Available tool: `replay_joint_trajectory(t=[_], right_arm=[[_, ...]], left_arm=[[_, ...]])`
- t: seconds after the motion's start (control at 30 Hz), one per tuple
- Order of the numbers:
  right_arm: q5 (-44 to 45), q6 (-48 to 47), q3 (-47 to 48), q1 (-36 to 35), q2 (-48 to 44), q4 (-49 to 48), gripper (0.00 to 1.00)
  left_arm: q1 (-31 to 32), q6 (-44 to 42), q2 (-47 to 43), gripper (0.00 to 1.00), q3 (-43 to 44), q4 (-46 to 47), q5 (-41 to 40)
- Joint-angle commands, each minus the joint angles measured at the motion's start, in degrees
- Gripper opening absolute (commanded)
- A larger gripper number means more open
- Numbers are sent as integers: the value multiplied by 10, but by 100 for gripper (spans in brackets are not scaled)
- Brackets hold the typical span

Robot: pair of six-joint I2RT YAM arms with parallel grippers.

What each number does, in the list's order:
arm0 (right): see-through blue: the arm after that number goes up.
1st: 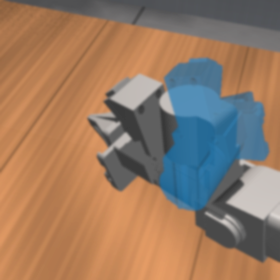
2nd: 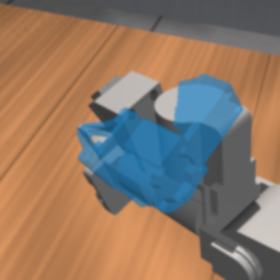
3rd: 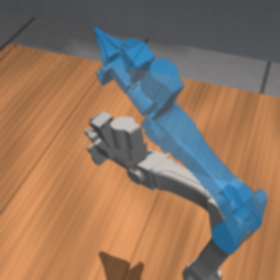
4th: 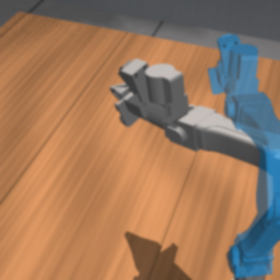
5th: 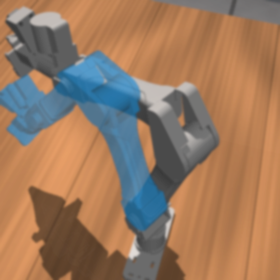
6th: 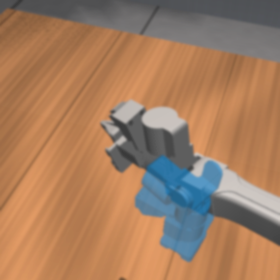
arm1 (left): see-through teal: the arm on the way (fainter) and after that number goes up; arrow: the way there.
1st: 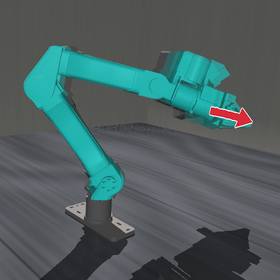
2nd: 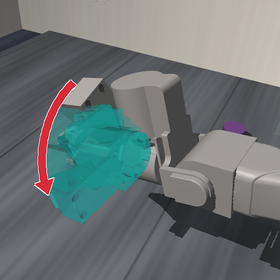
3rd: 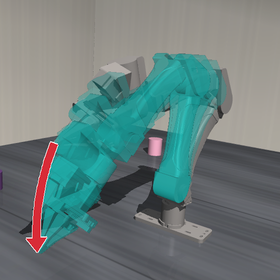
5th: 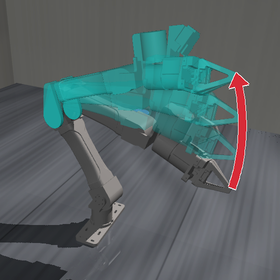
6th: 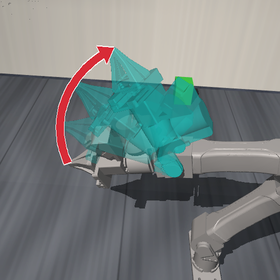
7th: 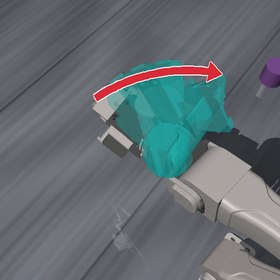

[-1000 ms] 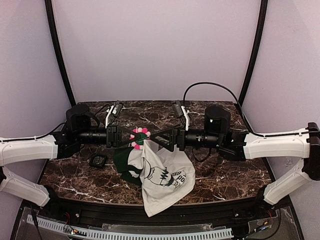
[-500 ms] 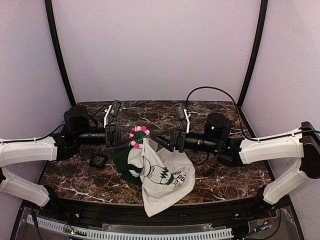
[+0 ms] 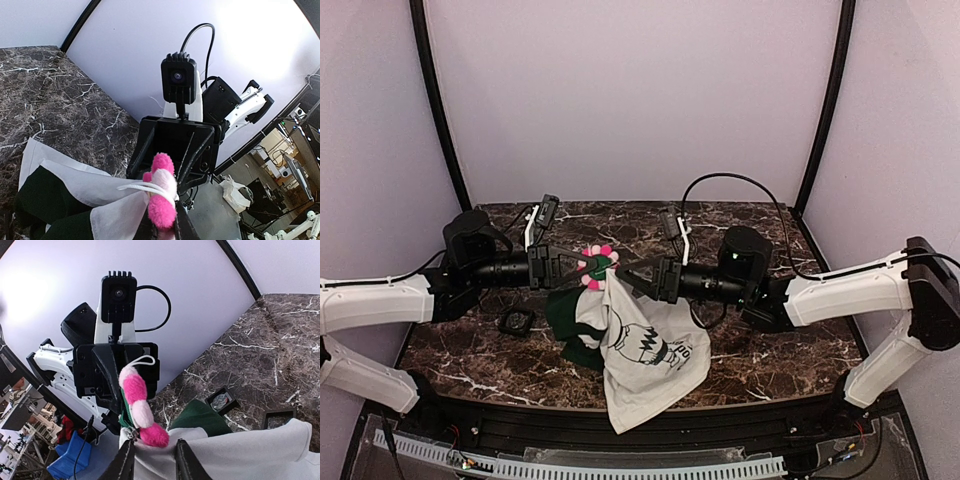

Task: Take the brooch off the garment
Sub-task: Open the brooch on the crumpled clothing.

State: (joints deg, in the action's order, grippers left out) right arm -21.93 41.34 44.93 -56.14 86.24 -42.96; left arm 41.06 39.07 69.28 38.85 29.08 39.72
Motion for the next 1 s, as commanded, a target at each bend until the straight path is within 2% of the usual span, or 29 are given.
replay_joint_trajectory(t=[0.0,0.13,0.27,0.37,0.43,0.47,0.6,0.77,0.83,0.97], right_arm=[[-16,5,22,-4,17,-52,19],[-18,-10,40,-4,18,-21,0],[-13,-40,66,-1,15,47,0],[-18,-60,89,4,14,105,0],[-28,-73,104,9,14,140,0],[-30,-82,111,11,14,164,0],[-38,-119,131,21,7,245,0],[-60,-152,135,35,-8,300,0],[-71,-164,141,39,-11,322,0],[-84,-190,159,41,-8,365,0]], left_arm=[[3,9,-20,1,-14,36,-5],[3,-8,-20,1,-15,5,-7],[3,-25,-21,1,-13,-25,-8],[2,-38,-22,8,-3,-49,-4],[2,-45,-22,21,5,-69,-1],[2,-52,-22,32,8,-75,-1],[2,-70,-26,55,23,-110,-13],[1,-96,-39,81,33,-155,-42],[0,-110,-45,90,41,-184,-51],[-7,-154,-50,98,70,-265,-68]])
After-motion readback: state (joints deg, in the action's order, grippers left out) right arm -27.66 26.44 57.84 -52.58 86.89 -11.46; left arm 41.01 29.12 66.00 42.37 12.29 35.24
